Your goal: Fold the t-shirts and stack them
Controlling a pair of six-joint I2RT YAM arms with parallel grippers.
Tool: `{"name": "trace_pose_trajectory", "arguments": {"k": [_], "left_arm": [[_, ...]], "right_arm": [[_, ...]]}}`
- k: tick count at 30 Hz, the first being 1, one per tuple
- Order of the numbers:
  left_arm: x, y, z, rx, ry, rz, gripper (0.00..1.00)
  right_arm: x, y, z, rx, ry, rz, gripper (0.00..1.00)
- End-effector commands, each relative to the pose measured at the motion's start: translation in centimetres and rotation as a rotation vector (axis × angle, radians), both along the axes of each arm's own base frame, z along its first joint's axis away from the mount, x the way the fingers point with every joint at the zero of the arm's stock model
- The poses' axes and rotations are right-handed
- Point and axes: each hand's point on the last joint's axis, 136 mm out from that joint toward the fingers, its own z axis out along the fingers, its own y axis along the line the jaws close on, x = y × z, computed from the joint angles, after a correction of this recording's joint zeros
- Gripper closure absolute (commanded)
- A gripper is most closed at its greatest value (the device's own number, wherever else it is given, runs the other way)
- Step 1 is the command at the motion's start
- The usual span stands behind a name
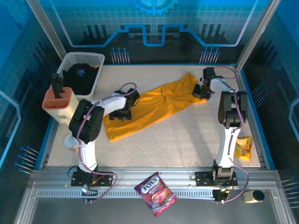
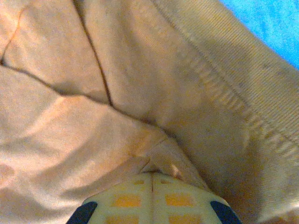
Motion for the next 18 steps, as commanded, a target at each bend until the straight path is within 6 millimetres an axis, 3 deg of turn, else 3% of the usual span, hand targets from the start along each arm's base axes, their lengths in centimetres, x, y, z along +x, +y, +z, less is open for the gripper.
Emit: {"name": "trace_pose_trajectory", "arguments": {"k": [1, 5, 8, 11, 13, 15, 17, 18], "left_arm": [[-5.7, -2.7, -2.4, -0.097, 0.150, 0.015, 0.27], [-8.1, -6.3, -0.9, -0.256, 0.133, 0.019, 0.27], [-8.2, -7.4, 2.6, -0.289, 0.075, -0.012, 0.27], [-7.5, -8.5, 7.3, -0.351, -0.008, -0.049, 0.26], [-6.8, -8.9, 10.4, -0.394, -0.074, -0.074, 0.25], [-6.2, -8.7, 13.1, -0.399, -0.138, -0.099, 0.21], [-5.4, -7.9, 14.1, -0.368, -0.167, -0.109, 0.19], [-4.9, -7.5, 13.9, -0.358, -0.162, -0.103, 0.19]], "right_arm": [[1.5, -0.3, -0.2, -0.027, 0.039, 0.094, 1.00], [6.4, 0.1, 1.4, -0.025, -0.051, 0.165, 1.00], [9.1, 0.8, 4.2, 0.005, -0.133, 0.191, 1.00], [10.2, 2.2, 8.2, 0.067, -0.222, 0.213, 1.00], [9.7, 3.0, 10.6, 0.090, -0.256, 0.224, 1.00], [7.9, 3.7, 12.6, 0.100, -0.265, 0.216, 1.00], [5.0, 3.9, 14.5, 0.114, -0.258, 0.166, 1.00], [3.2, 4.1, 14.5, 0.137, -0.238, 0.137, 1.00]]}}
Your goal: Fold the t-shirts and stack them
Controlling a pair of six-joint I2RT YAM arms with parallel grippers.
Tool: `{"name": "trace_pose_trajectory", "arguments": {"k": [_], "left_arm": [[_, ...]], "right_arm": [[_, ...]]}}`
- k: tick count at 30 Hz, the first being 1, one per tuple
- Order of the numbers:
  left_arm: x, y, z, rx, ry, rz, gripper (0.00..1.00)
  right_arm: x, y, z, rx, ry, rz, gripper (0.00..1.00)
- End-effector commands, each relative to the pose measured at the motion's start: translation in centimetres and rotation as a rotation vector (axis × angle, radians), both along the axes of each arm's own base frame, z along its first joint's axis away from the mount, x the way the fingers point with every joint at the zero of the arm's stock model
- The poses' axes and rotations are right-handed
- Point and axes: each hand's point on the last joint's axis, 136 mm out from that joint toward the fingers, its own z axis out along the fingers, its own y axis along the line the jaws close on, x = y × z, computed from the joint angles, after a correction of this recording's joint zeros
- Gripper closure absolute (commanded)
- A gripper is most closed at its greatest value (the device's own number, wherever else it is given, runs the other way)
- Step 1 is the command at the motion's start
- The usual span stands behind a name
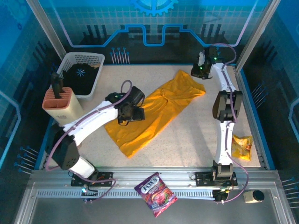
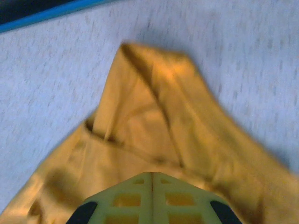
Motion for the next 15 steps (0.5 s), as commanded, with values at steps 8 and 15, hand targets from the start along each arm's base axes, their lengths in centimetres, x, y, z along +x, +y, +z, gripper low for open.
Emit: {"name": "trace_pose_trajectory", "arguments": {"k": [8, 15], "left_arm": [[3.6, 4.5, -8.4, -0.002, 0.189, 0.062, 0.29], [4.4, 4.7, -14.1, 0.066, 0.264, 0.052, 0.38]], "right_arm": [[-15.9, 5.8, -0.1, 0.209, 0.103, -0.217, 1.00], [-16.5, 8.2, -4.5, 0.192, 0.178, -0.282, 1.00]]}}
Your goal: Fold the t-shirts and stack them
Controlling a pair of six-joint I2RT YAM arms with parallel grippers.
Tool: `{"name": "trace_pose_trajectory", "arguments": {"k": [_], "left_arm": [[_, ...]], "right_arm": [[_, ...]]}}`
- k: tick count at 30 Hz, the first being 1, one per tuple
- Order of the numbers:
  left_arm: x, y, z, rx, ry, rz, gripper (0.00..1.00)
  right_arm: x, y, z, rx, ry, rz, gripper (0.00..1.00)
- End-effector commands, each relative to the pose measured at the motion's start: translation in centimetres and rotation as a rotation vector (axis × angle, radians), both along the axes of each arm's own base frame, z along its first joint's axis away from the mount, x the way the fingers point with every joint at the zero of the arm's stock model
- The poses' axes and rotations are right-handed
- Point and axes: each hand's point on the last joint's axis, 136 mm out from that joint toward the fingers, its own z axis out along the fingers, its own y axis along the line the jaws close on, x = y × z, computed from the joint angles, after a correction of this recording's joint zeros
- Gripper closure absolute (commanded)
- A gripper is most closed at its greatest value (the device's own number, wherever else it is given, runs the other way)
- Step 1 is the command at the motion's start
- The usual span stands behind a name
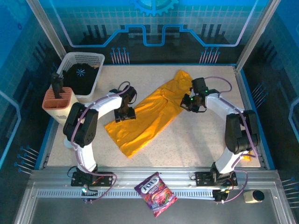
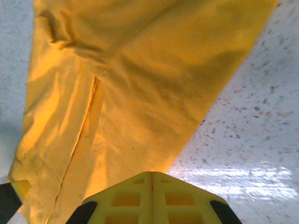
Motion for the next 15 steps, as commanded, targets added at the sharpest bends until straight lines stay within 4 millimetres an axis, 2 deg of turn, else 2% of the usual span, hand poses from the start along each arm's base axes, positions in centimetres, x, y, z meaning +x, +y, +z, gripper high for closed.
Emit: {"name": "trace_pose_trajectory", "arguments": {"k": [1, 4, 10, 13, 15], "left_arm": [[-0.2, -0.5, -1.5, -0.017, 0.006, -0.028, 0.39], [-1.6, -0.1, -2.9, -0.014, 0.031, -0.018, 0.41], [-6.1, -0.1, -4.9, -0.005, 0.095, -0.023, 0.41], [-8.3, -1.8, -5.4, -0.034, 0.122, -0.033, 0.41], [-9.7, -3.7, -5.5, -0.062, 0.135, -0.047, 0.41]], "right_arm": [[3.0, 0.0, -0.9, 0.007, -0.030, -0.112, 1.00], [4.3, -0.3, -2.6, -0.041, 0.009, -0.131, 1.00], [6.3, -1.1, -6.0, -0.111, 0.100, -0.141, 1.00], [7.8, -1.1, -7.0, -0.136, 0.116, -0.124, 1.00], [9.1, -0.9, -7.5, -0.136, 0.122, -0.098, 1.00]]}}
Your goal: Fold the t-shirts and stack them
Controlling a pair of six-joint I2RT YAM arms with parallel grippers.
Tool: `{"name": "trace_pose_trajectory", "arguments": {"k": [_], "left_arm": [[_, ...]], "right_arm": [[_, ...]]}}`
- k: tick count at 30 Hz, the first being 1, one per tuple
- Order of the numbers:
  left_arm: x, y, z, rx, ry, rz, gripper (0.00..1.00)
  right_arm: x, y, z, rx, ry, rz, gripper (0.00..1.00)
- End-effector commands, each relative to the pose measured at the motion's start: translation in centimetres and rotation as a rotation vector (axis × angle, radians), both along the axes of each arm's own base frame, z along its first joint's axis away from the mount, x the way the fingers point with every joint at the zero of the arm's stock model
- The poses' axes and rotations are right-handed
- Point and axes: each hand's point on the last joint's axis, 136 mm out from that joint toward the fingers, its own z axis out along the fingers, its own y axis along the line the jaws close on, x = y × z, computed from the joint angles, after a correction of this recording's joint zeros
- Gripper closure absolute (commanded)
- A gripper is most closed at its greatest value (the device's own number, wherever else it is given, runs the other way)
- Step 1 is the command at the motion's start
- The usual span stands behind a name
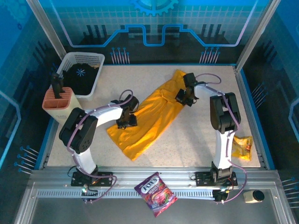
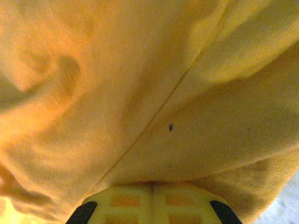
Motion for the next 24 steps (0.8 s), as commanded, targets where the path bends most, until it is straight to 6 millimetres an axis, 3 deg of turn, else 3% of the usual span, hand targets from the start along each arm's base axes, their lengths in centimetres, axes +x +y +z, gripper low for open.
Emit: {"name": "trace_pose_trajectory", "arguments": {"k": [1, 5, 9, 14, 18, 24], "left_arm": [[-7.1, -2.6, -3.8, -0.045, 0.229, -0.005, 0.41], [-8.9, -6.8, -3.8, -0.137, 0.252, -0.018, 0.41], [-9.6, -9.8, -3.3, -0.209, 0.262, -0.019, 0.41], [-10.0, -13.1, -2.2, -0.273, 0.268, -0.041, 0.40], [-10.5, -13.8, -1.9, -0.262, 0.271, -0.050, 0.40], [-11.6, -12.1, -2.0, -0.211, 0.273, -0.026, 0.40]], "right_arm": [[1.6, -0.5, -1.6, -0.032, 0.040, 0.024, 1.00], [4.3, 1.0, -2.6, -0.020, 0.068, 0.133, 1.00], [6.9, 2.0, -2.9, -0.038, 0.075, 0.259, 1.00], [8.3, 2.7, -3.4, -0.009, 0.067, 0.341, 1.00], [7.6, 2.6, -3.4, -0.007, 0.070, 0.344, 1.00], [6.4, 2.7, -3.4, 0.009, 0.061, 0.347, 1.00]]}}
